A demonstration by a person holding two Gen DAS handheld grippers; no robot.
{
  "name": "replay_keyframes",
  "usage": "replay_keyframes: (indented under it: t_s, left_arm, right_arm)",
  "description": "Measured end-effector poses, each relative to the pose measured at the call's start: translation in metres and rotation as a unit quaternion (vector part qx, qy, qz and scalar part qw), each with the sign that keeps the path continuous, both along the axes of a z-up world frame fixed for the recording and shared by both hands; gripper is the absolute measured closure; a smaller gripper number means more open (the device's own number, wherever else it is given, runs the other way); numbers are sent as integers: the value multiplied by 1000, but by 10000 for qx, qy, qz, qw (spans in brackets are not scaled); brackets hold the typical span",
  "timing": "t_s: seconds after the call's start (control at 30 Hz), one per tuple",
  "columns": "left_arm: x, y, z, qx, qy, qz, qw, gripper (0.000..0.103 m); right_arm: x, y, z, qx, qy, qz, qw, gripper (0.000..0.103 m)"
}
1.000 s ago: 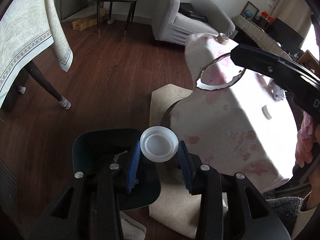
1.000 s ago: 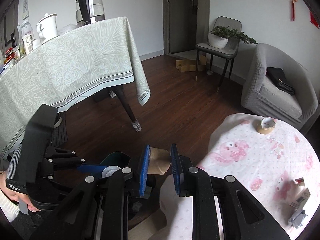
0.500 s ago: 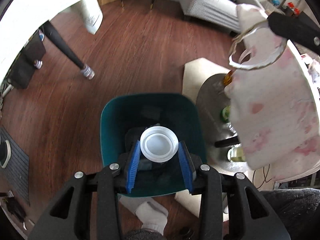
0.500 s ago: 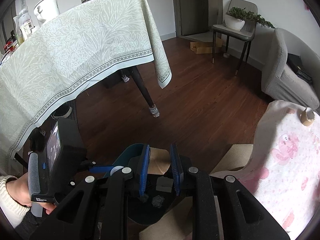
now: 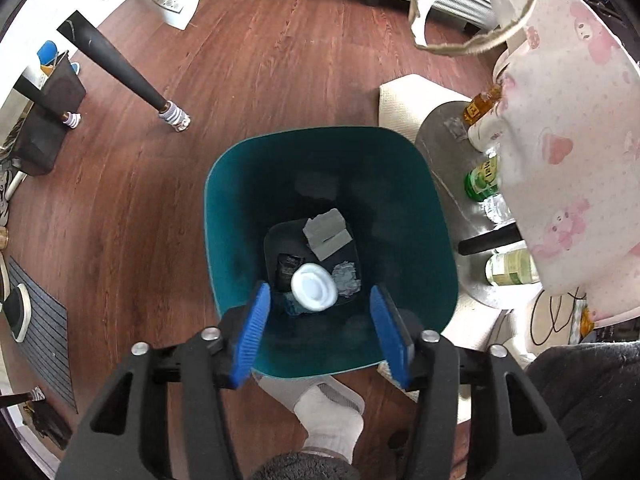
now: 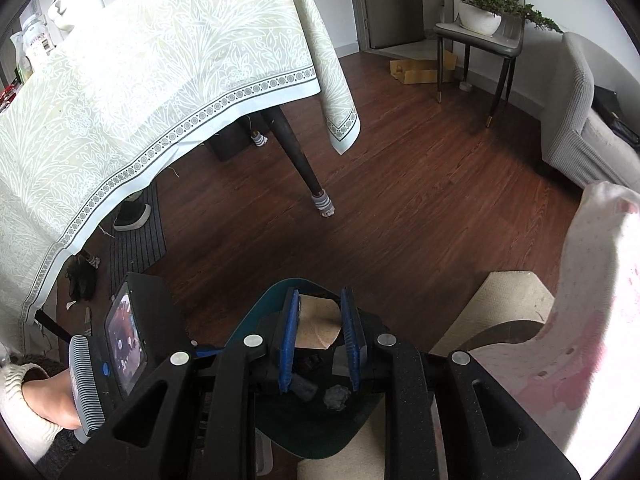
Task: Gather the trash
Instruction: 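Open the left tool to drop the white container into the bin, then open the right tool to drop the brown cardboard into the bin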
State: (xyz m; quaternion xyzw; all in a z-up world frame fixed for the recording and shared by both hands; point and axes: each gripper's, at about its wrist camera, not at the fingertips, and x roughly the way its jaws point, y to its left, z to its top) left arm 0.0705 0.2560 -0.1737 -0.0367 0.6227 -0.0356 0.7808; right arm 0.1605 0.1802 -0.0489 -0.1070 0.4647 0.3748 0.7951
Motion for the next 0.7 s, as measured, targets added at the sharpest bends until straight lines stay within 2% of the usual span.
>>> replay_keyframes:
  t_s: [0.23, 0.47, 0.7]
  left_arm:
    - [-2, 16, 14, -61, -205, 254, 9995, 46]
    - [-6, 26, 55, -177, -758, 515, 9956, 49]
    - [-8, 37, 101, -323, -1357, 752, 9874, 50]
  right_arm:
    - [5, 7, -18, -58, 240, -32, 9997, 82]
    - [5, 14, -38, -224, 404, -10, 9989, 82]
    - [1, 15, -59, -324, 544, 11, 9980, 82]
